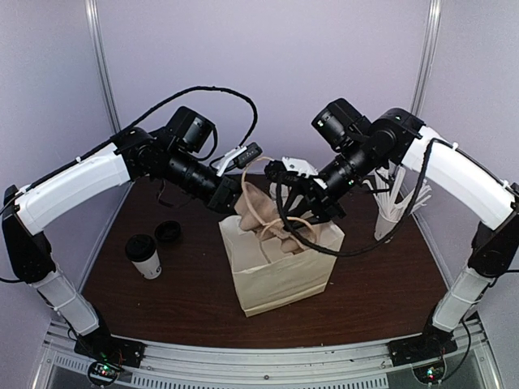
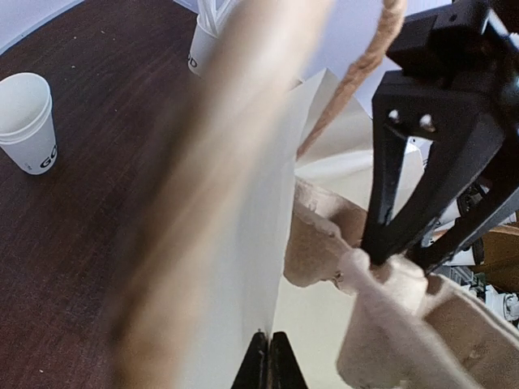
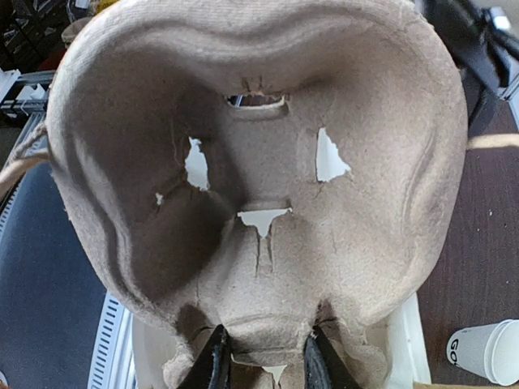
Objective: Pack the takeout coffee
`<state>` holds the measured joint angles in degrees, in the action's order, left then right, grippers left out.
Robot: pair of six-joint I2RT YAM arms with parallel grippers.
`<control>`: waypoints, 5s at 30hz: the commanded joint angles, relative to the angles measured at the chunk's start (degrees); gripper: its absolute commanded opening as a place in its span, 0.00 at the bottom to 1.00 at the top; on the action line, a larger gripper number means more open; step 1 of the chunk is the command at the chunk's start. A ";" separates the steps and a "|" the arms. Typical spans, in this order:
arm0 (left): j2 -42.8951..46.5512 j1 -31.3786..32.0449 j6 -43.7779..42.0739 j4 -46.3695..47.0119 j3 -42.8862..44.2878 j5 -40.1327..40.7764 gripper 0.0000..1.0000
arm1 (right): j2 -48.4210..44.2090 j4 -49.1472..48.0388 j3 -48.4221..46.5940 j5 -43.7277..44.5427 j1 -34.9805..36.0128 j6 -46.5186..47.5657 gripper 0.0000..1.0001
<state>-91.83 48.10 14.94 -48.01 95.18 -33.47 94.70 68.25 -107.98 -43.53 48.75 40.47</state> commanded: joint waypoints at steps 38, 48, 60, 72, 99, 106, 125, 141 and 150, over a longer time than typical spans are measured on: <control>2.33 0.24 4.00 -9.73 -0.09 5.67 0.40 | 0.22 5.53 0.16 39.24 13.52 3.67 0.13; 2.02 0.24 4.36 -9.69 0.44 6.85 0.40 | 1.45 11.86 -1.96 34.86 13.09 3.67 0.10; 1.65 0.29 -0.73 -14.79 2.94 2.77 0.40 | 2.25 14.06 -2.40 35.52 12.35 4.15 0.10; 1.02 0.59 -0.42 -9.30 2.30 0.68 0.41 | 9.15 17.18 -6.31 37.32 12.34 3.99 0.12; 1.91 0.53 -0.68 -7.15 0.01 2.71 0.43 | 14.54 12.83 0.83 36.19 12.07 2.86 0.21; 1.83 0.53 -0.91 -7.10 0.10 3.01 0.43 | 16.09 15.68 0.14 37.49 12.05 1.80 0.21; 1.83 0.51 -1.20 -7.15 0.22 3.08 0.43 | 13.07 17.75 -2.82 37.01 12.09 0.93 0.43; 1.04 0.51 -2.81 -4.90 2.70 4.61 0.47 | 5.82 18.24 -11.66 30.69 12.07 0.49 0.59; 1.63 0.60 -4.07 4.54 2.31 5.18 0.56 | -2.46 15.48 -15.18 26.73 9.56 -0.13 0.66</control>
<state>-90.30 48.45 12.64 -49.95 96.16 -28.36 96.68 85.49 -121.78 -13.72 60.29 41.58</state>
